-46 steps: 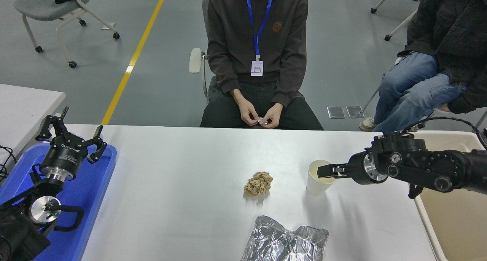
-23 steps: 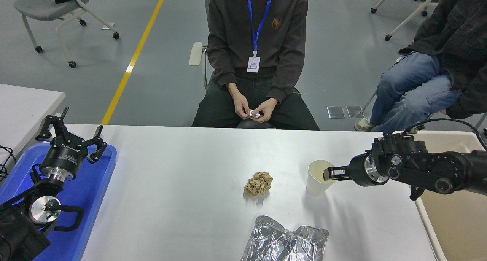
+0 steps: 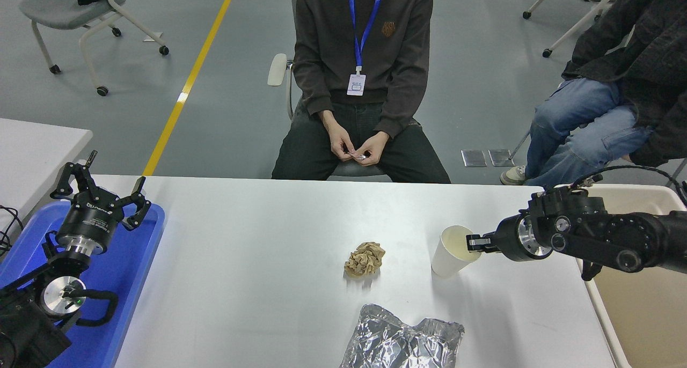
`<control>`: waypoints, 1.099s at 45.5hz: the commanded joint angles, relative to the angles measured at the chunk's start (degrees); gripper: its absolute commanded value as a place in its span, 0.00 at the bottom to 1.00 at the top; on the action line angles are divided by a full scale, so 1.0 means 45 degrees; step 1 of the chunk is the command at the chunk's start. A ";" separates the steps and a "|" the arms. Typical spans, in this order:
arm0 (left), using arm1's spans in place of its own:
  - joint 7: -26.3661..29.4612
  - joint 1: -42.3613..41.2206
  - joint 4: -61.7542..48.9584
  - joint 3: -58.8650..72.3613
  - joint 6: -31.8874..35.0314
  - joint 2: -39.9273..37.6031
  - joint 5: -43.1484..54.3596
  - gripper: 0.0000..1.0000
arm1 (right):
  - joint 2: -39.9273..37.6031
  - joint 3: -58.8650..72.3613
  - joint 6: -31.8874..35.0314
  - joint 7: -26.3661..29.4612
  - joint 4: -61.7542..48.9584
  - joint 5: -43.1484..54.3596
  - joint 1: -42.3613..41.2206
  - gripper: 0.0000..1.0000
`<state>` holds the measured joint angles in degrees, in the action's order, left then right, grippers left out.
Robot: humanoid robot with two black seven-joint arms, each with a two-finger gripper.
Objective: Clean the table surface
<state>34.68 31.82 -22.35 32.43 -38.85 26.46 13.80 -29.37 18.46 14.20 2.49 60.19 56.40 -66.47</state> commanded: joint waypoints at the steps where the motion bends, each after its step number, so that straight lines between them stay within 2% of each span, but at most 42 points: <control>1: -0.0012 0.0000 0.0005 0.0019 0.0000 0.0000 0.0000 1.00 | -0.0211 0.0000 0.0027 -0.0027 0.0120 -0.0111 -0.0112 0.00; 25: 0.0008 0.0000 0.0005 -0.0001 0.0000 0.0000 0.0000 1.00 | -0.2808 -0.0314 0.0534 -0.0046 0.2365 -0.0385 -0.1302 0.00; 38: -0.0012 0.0000 0.0005 -0.0001 0.0000 0.0000 0.0000 1.00 | -0.5093 -0.0294 0.1628 -0.0046 0.3830 -0.0267 -0.2943 0.00; 50: -0.0011 0.0000 -0.0014 -0.0001 0.0000 0.0000 0.0000 1.00 | -0.7319 -0.0489 0.3287 -0.0046 0.4494 -0.0248 -0.4271 0.00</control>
<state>34.66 31.82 -22.33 32.44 -38.85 26.46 13.80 -53.75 16.98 23.00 2.30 77.21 55.21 -80.55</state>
